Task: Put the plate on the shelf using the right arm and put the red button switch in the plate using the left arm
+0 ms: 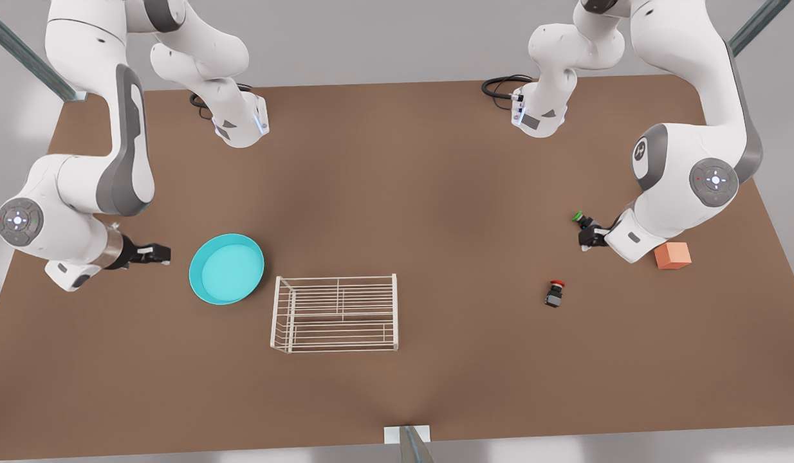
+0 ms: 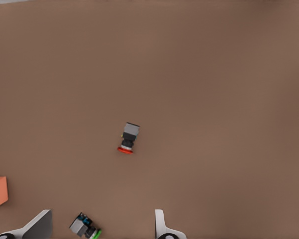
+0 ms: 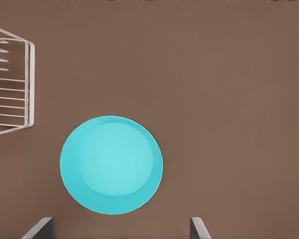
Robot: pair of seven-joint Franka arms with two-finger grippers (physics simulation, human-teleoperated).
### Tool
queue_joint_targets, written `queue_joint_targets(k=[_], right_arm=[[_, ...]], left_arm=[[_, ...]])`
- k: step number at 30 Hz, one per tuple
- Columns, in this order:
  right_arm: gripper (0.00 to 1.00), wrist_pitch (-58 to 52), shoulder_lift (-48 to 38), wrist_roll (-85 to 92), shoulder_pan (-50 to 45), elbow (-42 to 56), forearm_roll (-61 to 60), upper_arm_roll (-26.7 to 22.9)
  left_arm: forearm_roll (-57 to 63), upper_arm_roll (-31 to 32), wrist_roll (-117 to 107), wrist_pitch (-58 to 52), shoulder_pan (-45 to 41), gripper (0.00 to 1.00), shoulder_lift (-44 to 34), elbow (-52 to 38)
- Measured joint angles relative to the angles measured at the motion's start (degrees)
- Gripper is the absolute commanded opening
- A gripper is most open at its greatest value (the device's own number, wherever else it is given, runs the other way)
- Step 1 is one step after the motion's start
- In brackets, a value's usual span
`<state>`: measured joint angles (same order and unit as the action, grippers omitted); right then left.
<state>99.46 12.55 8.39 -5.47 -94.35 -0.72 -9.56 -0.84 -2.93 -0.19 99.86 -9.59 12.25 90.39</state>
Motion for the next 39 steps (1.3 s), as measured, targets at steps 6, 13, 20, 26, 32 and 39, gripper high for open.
queue_joint_targets(k=[6,13,20,26,32,39], right_arm=[[1.00,0.1,2.9,0.7,-0.6,0.8,-0.1,0.0],[1.00,1.8,12.1,1.8,6.5,0.4,-8.3,-0.4],[1.00,13.8,8.6,5.9,8.3,-15.2,-12.8,0.5],[1.00,22.9,10.9,10.4,8.2,-17.4,-11.4,0.9],[0.95,26.9,15.5,14.6,9.9,-17.4,-13.2,0.9],[0.91,27.9,17.0,18.0,10.0,-17.7,-17.6,1.5]], left_arm=[[-1.5,0.1,0.6,0.3,-0.1,1.00,-0.1,0.5],[-1.5,0.1,1.7,0.1,-0.2,1.00,-0.1,1.8],[-1.3,0.4,2.3,0.0,-0.3,1.00,-0.2,2.9],[-1.2,0.5,2.6,0.0,-0.4,1.00,-0.5,3.8],[-1.0,0.5,2.7,0.0,-0.4,1.00,-0.9,4.8],[-0.1,0.6,2.6,0.1,-0.7,1.00,-1.0,5.4]])
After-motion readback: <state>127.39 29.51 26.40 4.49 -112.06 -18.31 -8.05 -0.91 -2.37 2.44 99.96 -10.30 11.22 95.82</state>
